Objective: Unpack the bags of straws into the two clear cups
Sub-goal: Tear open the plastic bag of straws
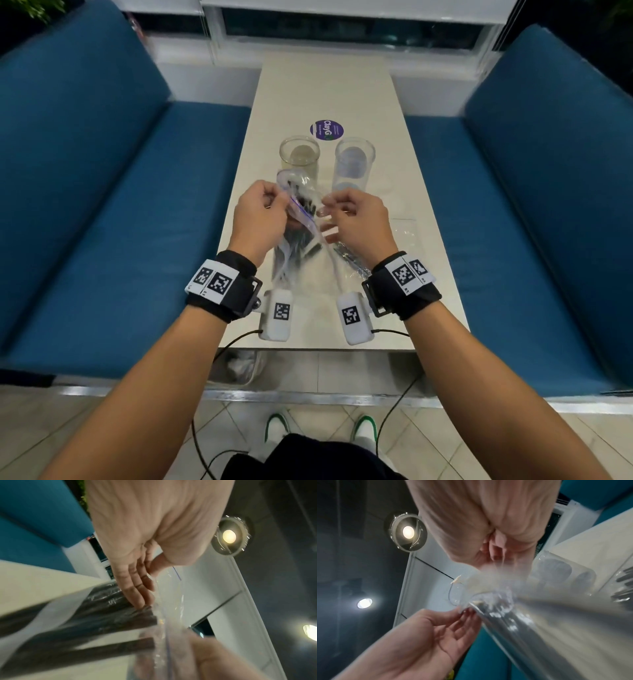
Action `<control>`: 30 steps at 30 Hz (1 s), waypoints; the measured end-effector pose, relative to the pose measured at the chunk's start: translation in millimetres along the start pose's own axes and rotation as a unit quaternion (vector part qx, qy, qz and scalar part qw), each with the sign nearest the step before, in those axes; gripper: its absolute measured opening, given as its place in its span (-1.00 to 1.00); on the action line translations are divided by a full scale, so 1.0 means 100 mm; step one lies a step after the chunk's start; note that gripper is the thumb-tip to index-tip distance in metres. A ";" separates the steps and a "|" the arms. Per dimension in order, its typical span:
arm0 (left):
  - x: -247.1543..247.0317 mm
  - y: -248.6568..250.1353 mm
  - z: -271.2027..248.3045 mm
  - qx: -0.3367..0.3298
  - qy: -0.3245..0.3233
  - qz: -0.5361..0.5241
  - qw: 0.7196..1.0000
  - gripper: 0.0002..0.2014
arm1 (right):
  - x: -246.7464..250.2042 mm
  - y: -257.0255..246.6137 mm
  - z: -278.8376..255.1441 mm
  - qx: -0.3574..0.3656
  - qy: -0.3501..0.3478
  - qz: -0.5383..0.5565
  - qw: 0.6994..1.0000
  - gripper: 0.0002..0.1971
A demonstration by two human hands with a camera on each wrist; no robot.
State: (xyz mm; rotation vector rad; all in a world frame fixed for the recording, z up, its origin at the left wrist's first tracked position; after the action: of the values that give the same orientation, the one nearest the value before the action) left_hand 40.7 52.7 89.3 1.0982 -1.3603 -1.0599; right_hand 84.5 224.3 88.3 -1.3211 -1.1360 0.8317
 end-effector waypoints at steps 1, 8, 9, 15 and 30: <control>0.01 -0.02 0.03 0.027 0.009 -0.041 0.999 -0.89 | 0.01 0.03 0.01 -0.011 0.007 -0.007 1.000 -0.87; -0.09 0.02 0.03 0.137 -0.015 -0.173 0.975 -0.70 | -0.05 0.08 0.10 -0.076 0.014 0.040 0.996 -0.74; -0.11 0.04 0.02 0.143 -0.028 -0.194 0.970 -0.66 | -0.06 0.05 0.10 -0.092 0.019 0.049 0.994 -0.72; -0.16 0.13 -0.01 0.122 -0.131 -0.112 0.978 -0.68 | -0.05 -0.04 0.11 -0.100 -0.102 0.207 0.968 -0.76; 0.06 0.10 0.22 0.140 -0.058 -0.230 0.961 -0.71 | 0.15 0.01 0.26 -0.078 -0.083 0.224 0.968 -0.40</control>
State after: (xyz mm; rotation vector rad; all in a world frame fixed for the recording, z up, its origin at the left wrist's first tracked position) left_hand 18.1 49.0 98.8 1.6401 -1.4105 -1.3055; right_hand 64.4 246.7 86.8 -1.7002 -1.0611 1.2188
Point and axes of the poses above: each hand's wrist, its own z-axis towards the middle knuckle, its own x-axis out of the back of the hand, y = z × x, the point moved 1 cm from there along z, towards the middle knuckle
